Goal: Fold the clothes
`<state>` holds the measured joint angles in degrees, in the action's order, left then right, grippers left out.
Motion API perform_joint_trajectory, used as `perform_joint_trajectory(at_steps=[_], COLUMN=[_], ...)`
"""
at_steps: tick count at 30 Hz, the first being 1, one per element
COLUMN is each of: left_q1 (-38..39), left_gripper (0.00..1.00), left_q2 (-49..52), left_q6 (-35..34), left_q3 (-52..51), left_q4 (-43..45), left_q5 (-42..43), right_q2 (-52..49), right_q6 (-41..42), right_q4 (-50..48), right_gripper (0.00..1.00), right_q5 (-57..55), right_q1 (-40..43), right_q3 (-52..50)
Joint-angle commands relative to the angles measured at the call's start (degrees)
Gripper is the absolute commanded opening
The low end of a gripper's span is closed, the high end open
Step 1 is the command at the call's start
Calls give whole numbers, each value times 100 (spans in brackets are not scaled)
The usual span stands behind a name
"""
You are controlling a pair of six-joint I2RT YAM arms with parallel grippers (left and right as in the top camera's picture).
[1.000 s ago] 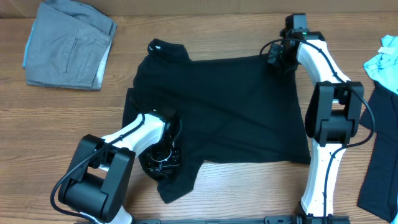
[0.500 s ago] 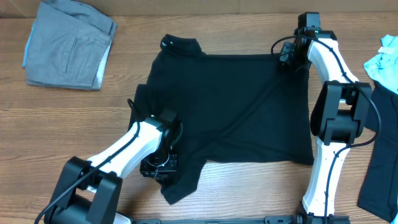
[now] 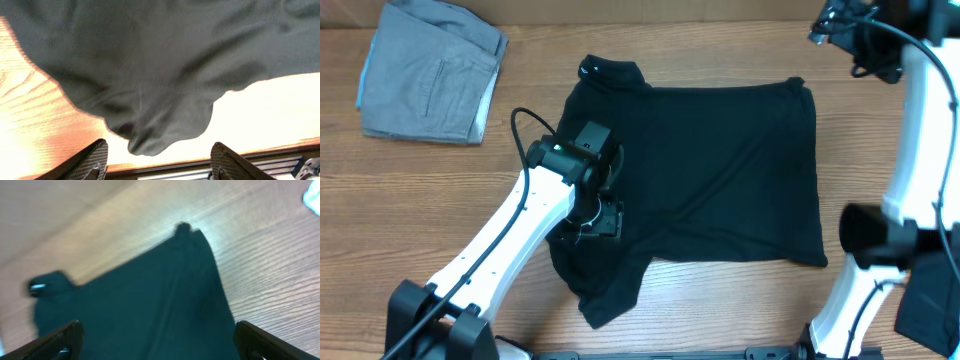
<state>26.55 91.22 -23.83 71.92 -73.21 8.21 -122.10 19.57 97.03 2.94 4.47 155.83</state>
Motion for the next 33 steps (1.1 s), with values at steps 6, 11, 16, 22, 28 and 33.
perform_joint_trajectory(at_steps=[6,11,16,22,28,33], left_q1=[686,1154,1163,1163,1163,1163], left_gripper=[85,91,89,88,89,88], left_q2=[-1196,-1213,-1211,-1211,-1211,-1211], left_q6=[-966,-1565,-1657,-1991,-2251,-2315], left_q3=[15,-992,-2162,-2763,-3495,-3956], left_q4=[-776,-254,625,968,1895,2319], left_q5=[-358,-297,109,219,680,778], right_q2=[2726,4183,4575,4570,4570,4570], right_q6=[0,249,621,946,1622,1827], right_q4=[2,-876,-1825,-2358,-2752,-2787], right_gripper=[100,100,100,100,100,100], right_q5=[221,120,328,555,551,411], right_q1=[4,11,11,13,11,11], right_q3=[-3327,-6881,-9009,-9951,-10030,-10037])
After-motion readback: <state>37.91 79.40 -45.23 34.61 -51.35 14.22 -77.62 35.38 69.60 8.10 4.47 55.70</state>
